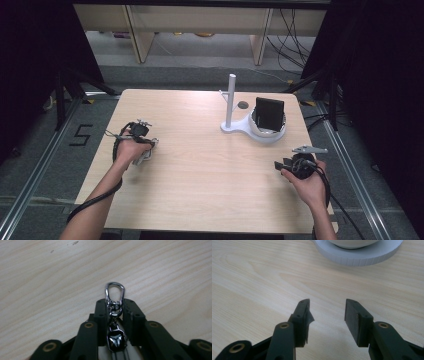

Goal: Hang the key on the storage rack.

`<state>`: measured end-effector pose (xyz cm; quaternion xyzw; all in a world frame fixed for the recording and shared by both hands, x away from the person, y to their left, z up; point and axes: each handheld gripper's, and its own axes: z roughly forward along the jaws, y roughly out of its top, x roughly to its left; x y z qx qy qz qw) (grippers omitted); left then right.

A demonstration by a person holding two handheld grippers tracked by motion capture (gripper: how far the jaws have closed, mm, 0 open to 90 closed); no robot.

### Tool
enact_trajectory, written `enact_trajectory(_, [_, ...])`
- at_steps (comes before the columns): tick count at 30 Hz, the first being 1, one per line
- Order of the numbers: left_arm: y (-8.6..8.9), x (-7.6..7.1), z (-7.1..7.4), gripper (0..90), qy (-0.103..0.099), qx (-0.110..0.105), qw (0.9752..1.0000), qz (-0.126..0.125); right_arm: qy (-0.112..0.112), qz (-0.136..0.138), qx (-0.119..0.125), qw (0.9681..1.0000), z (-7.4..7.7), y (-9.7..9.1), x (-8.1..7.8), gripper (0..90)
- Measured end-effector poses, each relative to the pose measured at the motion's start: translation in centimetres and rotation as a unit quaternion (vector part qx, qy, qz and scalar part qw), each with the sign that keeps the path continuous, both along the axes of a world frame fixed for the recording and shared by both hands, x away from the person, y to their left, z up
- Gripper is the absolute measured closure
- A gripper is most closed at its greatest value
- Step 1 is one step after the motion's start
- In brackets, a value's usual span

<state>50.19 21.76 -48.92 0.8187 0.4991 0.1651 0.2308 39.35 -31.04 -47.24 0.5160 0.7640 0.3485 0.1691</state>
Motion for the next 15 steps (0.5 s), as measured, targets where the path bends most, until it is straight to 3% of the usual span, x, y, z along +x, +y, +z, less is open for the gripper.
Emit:
enact_trajectory(2, [-0.1,0.0,0.0,75.0,-0.001,0.005,1.0,-0.004,0.004,-0.001,0.0,1.0,0.0,0.0,0.0,56.3])
enact_trajectory(3, [-0.1,0.0,-0.2,75.1,-0.012,-0.002,0.9999,-0.005,0.004,0.0,0.0,1.0,0.0,0.0,0.0,56.3])
enact_trajectory(4, [-0.1,-0.1,0.0,75.2,-0.006,0.009,0.9999,-0.011,0.005,-0.002,0.002,1.0,0.0,0.1,0.0,56.3])
enact_trajectory(5, [-0.1,-0.1,-0.2,75.2,-0.02,0.002,0.9997,-0.013,0.003,-0.002,0.002,1.0,-0.1,0.1,0.0,56.3])
enact_trajectory(9, [0.1,-0.4,-0.3,75.4,-0.024,-0.002,0.9996,-0.015,0.004,0.0,0.003,1.0,-0.1,0.1,0.0,56.2])
enact_trajectory(15, [0.2,-1.3,-0.2,75.6,-0.059,-0.01,0.9981,-0.019,0.002,-0.002,-0.001,1.0,0.0,0.2,0.0,56.1])
